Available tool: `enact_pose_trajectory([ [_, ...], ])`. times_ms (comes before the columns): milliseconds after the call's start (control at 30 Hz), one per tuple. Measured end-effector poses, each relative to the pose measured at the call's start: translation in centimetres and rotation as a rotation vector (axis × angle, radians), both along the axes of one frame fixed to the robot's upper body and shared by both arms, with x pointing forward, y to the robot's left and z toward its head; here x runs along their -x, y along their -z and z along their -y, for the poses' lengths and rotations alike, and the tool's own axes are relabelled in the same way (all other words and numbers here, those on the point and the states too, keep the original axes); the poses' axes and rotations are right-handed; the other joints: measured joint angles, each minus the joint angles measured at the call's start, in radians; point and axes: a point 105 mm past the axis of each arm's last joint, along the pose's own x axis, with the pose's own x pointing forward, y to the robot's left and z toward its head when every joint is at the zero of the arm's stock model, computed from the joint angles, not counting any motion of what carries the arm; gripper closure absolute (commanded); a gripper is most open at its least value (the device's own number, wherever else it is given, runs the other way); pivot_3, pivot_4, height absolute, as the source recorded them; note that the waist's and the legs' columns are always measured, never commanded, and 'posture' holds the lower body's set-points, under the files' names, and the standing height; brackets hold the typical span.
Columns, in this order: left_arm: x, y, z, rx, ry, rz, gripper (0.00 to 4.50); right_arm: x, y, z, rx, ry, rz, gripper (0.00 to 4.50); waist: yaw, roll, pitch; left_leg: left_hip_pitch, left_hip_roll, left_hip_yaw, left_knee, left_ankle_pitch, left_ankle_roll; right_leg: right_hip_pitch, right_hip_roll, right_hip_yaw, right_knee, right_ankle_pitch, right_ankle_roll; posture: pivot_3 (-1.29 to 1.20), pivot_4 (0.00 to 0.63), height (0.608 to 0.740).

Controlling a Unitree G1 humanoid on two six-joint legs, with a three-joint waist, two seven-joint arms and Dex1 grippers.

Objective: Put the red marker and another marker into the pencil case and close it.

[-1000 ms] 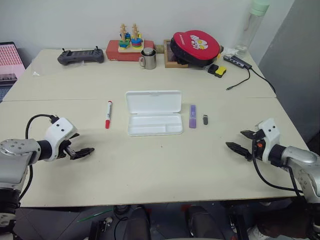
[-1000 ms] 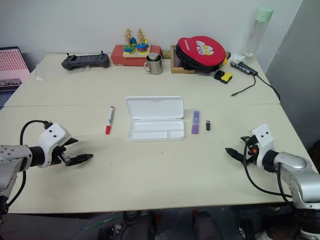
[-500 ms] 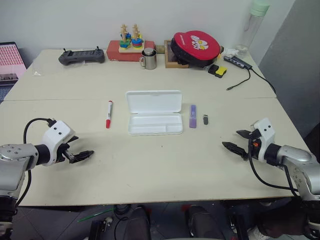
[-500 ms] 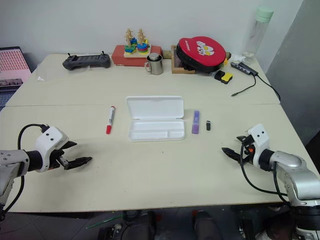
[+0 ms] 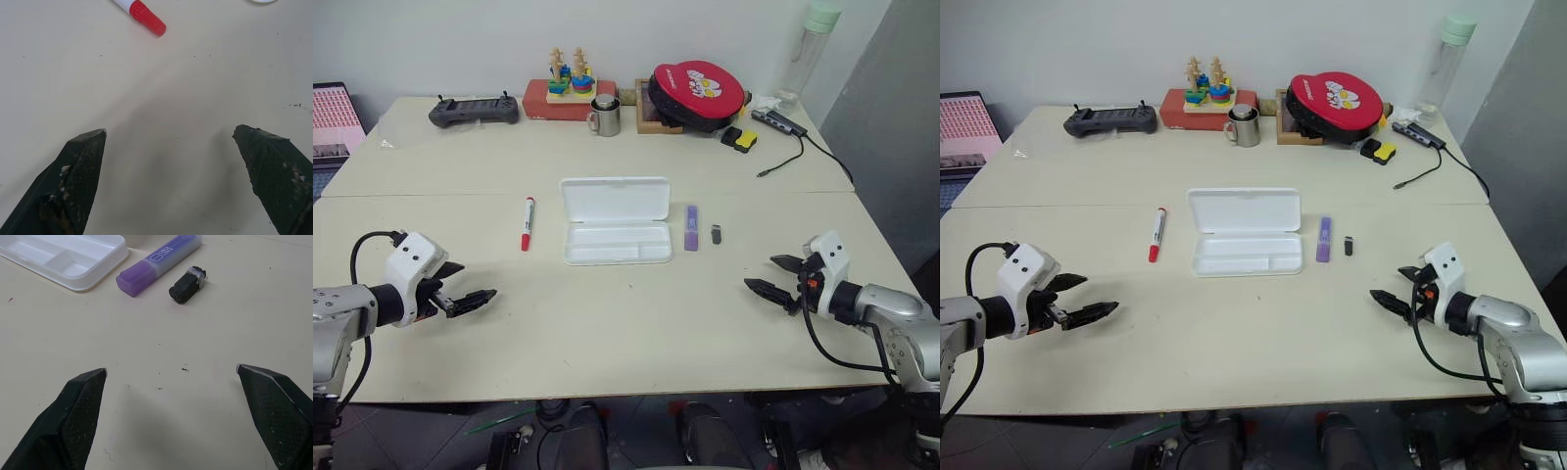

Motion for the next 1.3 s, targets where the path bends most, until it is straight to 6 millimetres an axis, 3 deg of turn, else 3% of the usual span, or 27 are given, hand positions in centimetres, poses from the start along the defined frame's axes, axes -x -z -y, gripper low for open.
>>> enact_pose_trajectory([
  [133, -0.2, -0.3, 1.1, 0.073, 0.029, 0.017, 0.00, -0.5, -0.8, -0.5, -0.010, -0.012, 0.016, 0.02, 0.000, 0.000, 0.000, 0.000, 0.000, 0.000, 0.002, 0.000, 0.000, 0.000, 0.000, 0.000, 0.001, 0.000, 0.000, 0.00, 0.150, 0.740],
  [200, -1.0, -1.9, 4.2, 0.216, 0.107, 0.089, 0.00, -1.2, -2.3, -2.3, -0.011, -0.067, 0.041, 0.02, 0.000, 0.000, 0.001, -0.001, 0.001, -0.001, 0.006, 0.000, 0.000, 0.000, 0.001, 0.000, 0.002, 0.001, 0.002, 0.00, 0.150, 0.740],
  [233, -1.4, -3.6, 6.6, 0.298, 0.182, 0.141, 0.00, -1.5, -3.5, -4.2, -0.016, -0.136, 0.066, 0.02, 0.000, -0.001, 0.001, -0.001, 0.001, -0.002, 0.008, 0.000, 0.000, 0.002, 0.002, 0.000, 0.002, 0.002, 0.003, 0.00, 0.150, 0.740],
  [300, -1.5, -5.5, 8.8, 0.352, 0.262, 0.199, 0.00, -1.3, -4.5, -6.8, -0.022, -0.238, 0.086, 0.02, -0.001, -0.002, 0.001, -0.001, 0.001, -0.002, 0.010, 0.000, 0.000, 0.003, 0.002, 0.000, 0.002, 0.003, 0.005, 0.00, 0.150, 0.740],
  [400, -1.5, -7.2, 10.9, 0.423, 0.317, 0.252, 0.00, -1.4, -4.3, -10.7, -0.003, -0.375, 0.061, 0.02, -0.005, -0.002, 0.001, 0.000, 0.001, -0.002, 0.010, 0.000, 0.000, 0.003, 0.002, 0.001, 0.002, 0.005, 0.009, 0.00, 0.150, 0.740],
  [600, -1.5, -6.9, 12.4, 0.501, 0.328, 0.248, 0.00, -2.6, -4.1, -14.7, 0.095, -0.527, 0.033, 0.02, -0.002, -0.002, 0.001, -0.001, 0.001, -0.002, 0.010, 0.000, 0.000, 0.003, 0.002, 0.000, 0.002, 0.006, 0.010, 0.00, 0.150, 0.740],
  [800, -1.6, -7.0, 12.8, 0.534, 0.320, 0.262, 0.00, -4.2, -2.9, -16.4, 0.158, -0.572, -0.001, 0.02, 0.000, -0.002, 0.001, -0.001, 0.001, -0.002, 0.010, 0.000, 0.000, 0.003, 0.002, 0.000, 0.002, 0.006, 0.010, 0.00, 0.150, 0.740],
  [900, -1.6, -7.0, 12.9, 0.547, 0.309, 0.271, 0.00, -5.1, -1.3, -16.7, 0.223, -0.596, -0.054, 0.02, 0.001, -0.002, 0.001, -0.001, 0.001, -0.002, 0.010, 0.000, 0.000, 0.003, 0.002, -0.001, 0.002, 0.006, 0.010, 0.00, 0.150, 0.740],
  [1033, -1.5, -7.3, 13.6, 0.607, 0.322, 0.286, 0.00, -5.7, 0.5, -17.6, 0.267, -0.619, -0.103, 0.68, -0.002, -0.002, 0.001, -0.001, 0.001, -0.003, 0.010, 0.000, 0.000, 0.003, 0.003, -0.001, 0.002, 0.007, 0.011, 0.00, 0.150, 0.740],
  [1300, -1.5, -7.8, 13.4, 0.606, 0.308, 0.309, 0.00, -7.0, 0.8, -18.1, 0.311, -0.633, -0.073, 2.64, -0.001, -0.002, 0.001, -0.001, 0.001, -0.003, 0.010, 0.000, 0.000, 0.003, 0.003, -0.001, 0.002, 0.007, 0.010, 0.00, 0.150, 0.740],
])
